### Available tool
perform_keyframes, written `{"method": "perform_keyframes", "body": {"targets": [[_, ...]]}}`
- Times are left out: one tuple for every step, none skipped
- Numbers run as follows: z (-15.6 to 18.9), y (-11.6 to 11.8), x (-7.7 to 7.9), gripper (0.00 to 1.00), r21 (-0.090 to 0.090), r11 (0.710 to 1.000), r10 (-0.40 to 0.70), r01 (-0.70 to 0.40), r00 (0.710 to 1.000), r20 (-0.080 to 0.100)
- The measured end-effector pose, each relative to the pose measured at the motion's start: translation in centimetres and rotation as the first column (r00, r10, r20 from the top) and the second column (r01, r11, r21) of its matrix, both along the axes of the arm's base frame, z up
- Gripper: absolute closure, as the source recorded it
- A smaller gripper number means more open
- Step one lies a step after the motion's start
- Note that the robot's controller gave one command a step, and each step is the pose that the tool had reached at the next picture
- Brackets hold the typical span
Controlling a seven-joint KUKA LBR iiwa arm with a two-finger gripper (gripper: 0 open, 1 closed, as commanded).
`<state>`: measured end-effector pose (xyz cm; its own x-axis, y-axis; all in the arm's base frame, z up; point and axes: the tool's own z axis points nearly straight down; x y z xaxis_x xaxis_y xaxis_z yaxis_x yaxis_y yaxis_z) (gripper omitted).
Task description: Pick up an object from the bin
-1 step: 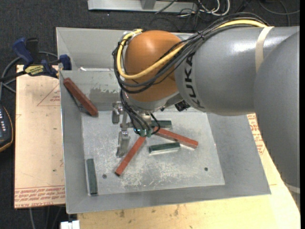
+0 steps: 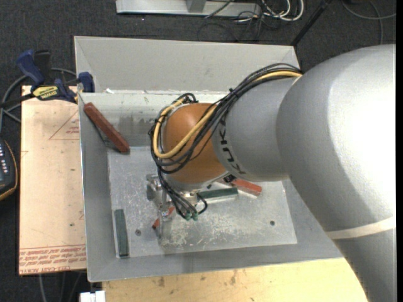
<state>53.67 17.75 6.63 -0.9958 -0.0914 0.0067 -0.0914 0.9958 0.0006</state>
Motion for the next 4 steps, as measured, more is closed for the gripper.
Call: {"method": "perform_keyframes", "body": {"targets": [[0.7, 0.2, 0.5, 1.0, 0.007, 1.0, 0.0, 0.0, 1.0, 0.014], [11.3, 1.4, 2.3, 1.0, 0.005, 1.0, -0.002, 0.002, 1.0, 0.018], [10.8, 1.3, 2.1, 0.0, 0.002, 1.0, -0.004, 0.004, 1.0, 0.009], [-0.1, -2.9, 0.4, 0.0, -0.001, 0.994, 0.112, -0.112, 0.994, 0.0]]}}
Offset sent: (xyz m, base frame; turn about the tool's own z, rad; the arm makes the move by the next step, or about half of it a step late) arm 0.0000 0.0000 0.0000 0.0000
